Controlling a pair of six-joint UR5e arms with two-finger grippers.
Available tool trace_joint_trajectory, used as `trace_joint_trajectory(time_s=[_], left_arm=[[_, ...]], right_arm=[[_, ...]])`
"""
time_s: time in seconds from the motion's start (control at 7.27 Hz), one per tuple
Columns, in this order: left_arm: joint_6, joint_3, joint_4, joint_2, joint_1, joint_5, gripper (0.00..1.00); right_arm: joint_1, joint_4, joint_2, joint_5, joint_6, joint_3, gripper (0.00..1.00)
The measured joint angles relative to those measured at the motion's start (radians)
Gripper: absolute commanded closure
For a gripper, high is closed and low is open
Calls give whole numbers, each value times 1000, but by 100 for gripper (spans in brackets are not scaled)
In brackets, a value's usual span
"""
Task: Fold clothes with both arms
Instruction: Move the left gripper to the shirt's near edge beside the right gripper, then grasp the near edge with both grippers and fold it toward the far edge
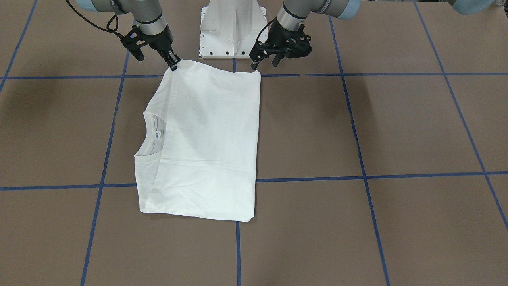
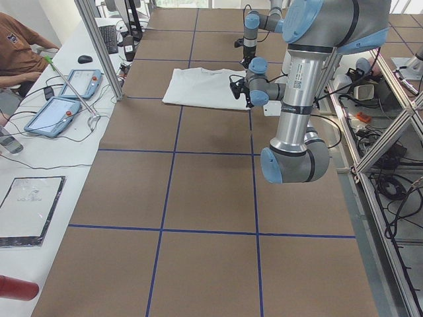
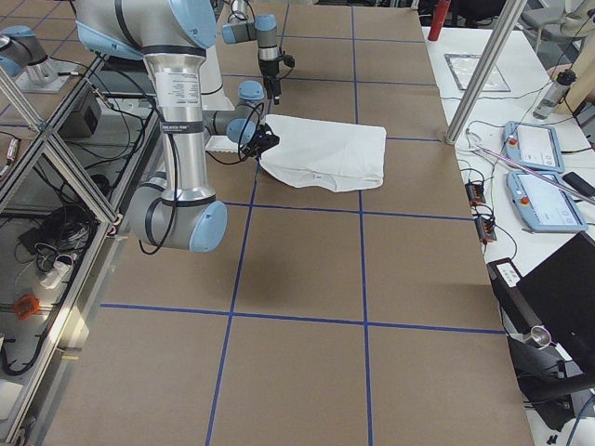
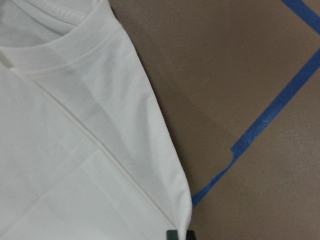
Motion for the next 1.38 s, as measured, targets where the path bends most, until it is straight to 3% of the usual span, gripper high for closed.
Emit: trace_joint_trajectory(time_s=[0.69,1.38], left_arm=[[3,61,16,-36,30,8,16],[4,98,17,-56,38,29,44]], right_arm=[[18,-1,0,6,-2,-5,100],[23,-33,6,7,-2,1,100]])
